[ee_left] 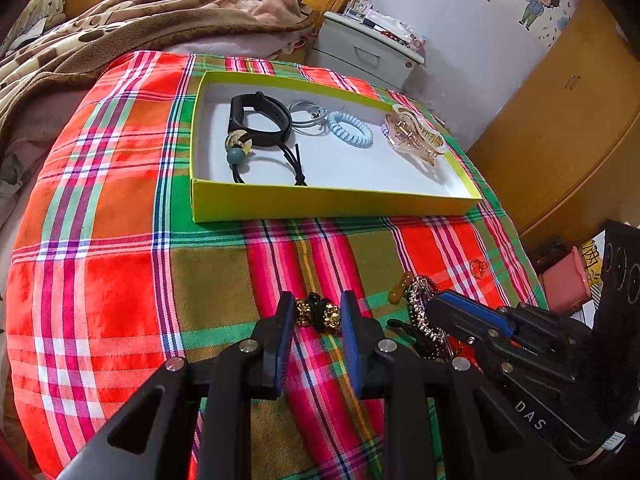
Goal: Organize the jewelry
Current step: 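Grasp the rose-gold chain necklace with the right gripper while the left gripper grasps the gold-and-black hair clip, then carry the necklace and hair clip into the box lid and open both grippers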
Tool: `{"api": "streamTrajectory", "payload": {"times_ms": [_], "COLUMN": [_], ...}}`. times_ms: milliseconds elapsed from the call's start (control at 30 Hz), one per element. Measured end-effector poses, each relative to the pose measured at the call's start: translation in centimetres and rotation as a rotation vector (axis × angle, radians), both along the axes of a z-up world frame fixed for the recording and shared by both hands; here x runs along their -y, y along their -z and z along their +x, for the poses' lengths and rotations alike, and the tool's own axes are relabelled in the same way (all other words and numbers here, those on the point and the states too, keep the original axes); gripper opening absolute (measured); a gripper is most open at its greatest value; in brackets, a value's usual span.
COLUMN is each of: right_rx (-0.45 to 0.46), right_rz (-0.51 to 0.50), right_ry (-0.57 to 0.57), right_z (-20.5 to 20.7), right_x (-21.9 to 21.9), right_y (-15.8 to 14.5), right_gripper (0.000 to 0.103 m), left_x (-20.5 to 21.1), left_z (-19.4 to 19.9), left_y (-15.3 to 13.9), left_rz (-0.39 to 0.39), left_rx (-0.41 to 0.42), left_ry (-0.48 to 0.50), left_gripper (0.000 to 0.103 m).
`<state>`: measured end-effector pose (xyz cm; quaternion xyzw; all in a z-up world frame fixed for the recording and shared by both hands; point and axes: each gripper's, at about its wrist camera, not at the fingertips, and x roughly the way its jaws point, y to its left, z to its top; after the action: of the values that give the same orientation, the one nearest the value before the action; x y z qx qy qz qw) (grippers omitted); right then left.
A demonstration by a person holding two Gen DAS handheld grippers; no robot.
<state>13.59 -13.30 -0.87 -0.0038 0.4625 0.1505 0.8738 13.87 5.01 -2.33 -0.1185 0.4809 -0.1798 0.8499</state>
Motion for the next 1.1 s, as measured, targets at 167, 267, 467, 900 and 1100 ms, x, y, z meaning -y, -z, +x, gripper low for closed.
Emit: {"api": "streamTrajectory", "payload": {"times_ms": [167,267,467,900,1100], "right_rx": [0.007,0.018,0.039,0.083,0.105], "right_rz": [0.007,0.022,0.052,0.089,0.104], "right_ry": [0.002,0.007,0.022,0.031,0.039], "right_z": [-0.2,-0.3,-0.3,0.4,1.8], "right_x": [0.5,0.9,1.8,2.8,3.4], "right_y": [-0.1,-0.4,-1.3,-3.1,-4.2], "right_gripper": [0.004,0.004,0.004,0.004,0.004], "left_x": [0.0,-0.1,-0.3,-0.4,-0.3], "left_z": [0.0,-0.1,-0.3,-0.4,0.5], "left_y": [0.0,-0.1,-0.4,-2.7,-4.3], "left_rz": [0.001,-0.002,-0.004,0.018,0.033], "left_rx": [0.002,0.005,0.014,0.054,0.087], "left_ry": [0.000,-0.003,-0.009,-0.019,-0.022], "left_gripper": [0.024,0.024,0.024,0.024,0.024]}}
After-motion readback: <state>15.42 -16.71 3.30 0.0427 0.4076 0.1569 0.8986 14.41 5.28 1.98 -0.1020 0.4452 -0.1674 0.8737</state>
